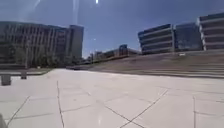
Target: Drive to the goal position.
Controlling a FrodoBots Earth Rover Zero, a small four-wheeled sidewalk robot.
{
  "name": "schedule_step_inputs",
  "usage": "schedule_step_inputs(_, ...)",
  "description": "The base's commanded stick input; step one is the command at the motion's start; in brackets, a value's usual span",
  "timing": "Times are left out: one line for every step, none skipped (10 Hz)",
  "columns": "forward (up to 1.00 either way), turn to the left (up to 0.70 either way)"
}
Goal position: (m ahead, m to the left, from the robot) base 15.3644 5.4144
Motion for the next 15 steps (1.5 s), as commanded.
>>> schedule_step_inputs(0.70, 0.00)
schedule_step_inputs(0.70, 0.00)
schedule_step_inputs(0.70, 0.00)
schedule_step_inputs(0.70, 0.00)
schedule_step_inputs(0.70, 0.00)
schedule_step_inputs(0.70, 0.00)
schedule_step_inputs(0.70, 0.00)
schedule_step_inputs(0.70, 0.00)
schedule_step_inputs(0.70, 0.00)
schedule_step_inputs(0.70, 0.02)
schedule_step_inputs(0.70, 0.26)
schedule_step_inputs(0.69, 0.35)
schedule_step_inputs(0.70, 0.33)
schedule_step_inputs(0.70, 0.30)
schedule_step_inputs(0.70, 0.05)
